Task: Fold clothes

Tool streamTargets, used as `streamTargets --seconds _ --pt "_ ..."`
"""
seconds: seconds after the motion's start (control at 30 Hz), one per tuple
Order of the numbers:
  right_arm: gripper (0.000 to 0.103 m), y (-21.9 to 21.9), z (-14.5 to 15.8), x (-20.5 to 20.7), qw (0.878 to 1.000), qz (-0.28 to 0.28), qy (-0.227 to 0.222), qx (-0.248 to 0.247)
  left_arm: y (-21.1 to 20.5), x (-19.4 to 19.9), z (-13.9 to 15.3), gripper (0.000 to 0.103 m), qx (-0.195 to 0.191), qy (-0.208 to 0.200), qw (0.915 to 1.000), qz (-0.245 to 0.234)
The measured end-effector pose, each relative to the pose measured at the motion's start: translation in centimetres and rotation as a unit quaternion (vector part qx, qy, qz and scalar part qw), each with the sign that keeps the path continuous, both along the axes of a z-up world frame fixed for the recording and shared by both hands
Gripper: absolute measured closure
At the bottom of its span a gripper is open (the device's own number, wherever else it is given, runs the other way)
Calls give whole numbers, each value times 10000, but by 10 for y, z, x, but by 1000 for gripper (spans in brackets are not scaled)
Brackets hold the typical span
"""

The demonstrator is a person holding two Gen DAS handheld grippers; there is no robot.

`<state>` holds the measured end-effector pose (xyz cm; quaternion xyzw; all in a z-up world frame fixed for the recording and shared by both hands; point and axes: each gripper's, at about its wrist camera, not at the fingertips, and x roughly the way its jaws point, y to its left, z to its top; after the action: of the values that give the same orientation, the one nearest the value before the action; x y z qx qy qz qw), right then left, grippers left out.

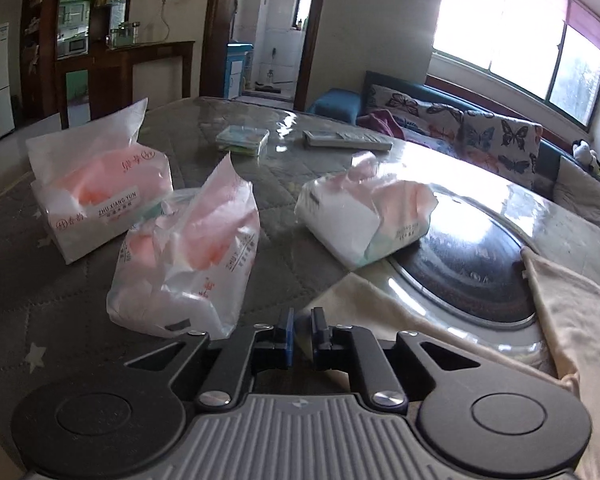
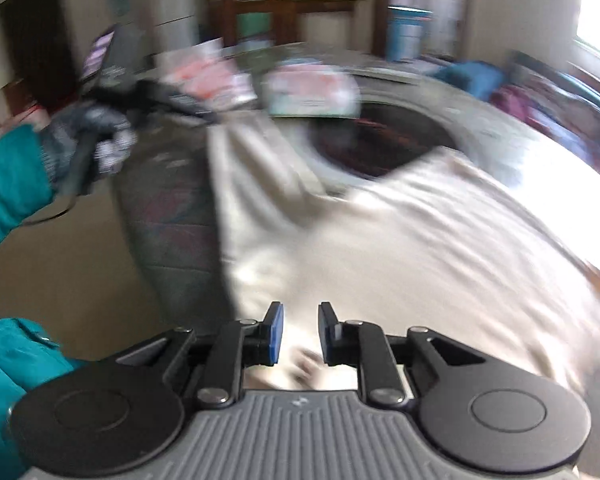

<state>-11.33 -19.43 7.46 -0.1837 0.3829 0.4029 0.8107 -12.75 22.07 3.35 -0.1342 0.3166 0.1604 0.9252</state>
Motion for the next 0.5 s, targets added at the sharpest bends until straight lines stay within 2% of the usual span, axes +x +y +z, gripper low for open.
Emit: streamTargets --seconds 0.1,0.2,0.27,0.4,0.5 --pt "85 -46 4 8 9952 -970 -67 -64 -10 3 11 86 -34 -126 9999 -86" --pt "84 -96 5 23 9790 -2012 -211 -237 -29 8 24 76 45 -283 9990 -343" --pt "84 -129 4 34 9618 -2692 -328 -376 -44 12 32 73 56 -388 9976 -564" --pt "84 -194 2 51 9162 -3941 -520 -498 -81 25 41 73 -142 -492 9914 -1208" --pt "73 -238 1 53 8859 -4613 -411 -244 -118 36 41 73 -272 -444 9817 -1830"
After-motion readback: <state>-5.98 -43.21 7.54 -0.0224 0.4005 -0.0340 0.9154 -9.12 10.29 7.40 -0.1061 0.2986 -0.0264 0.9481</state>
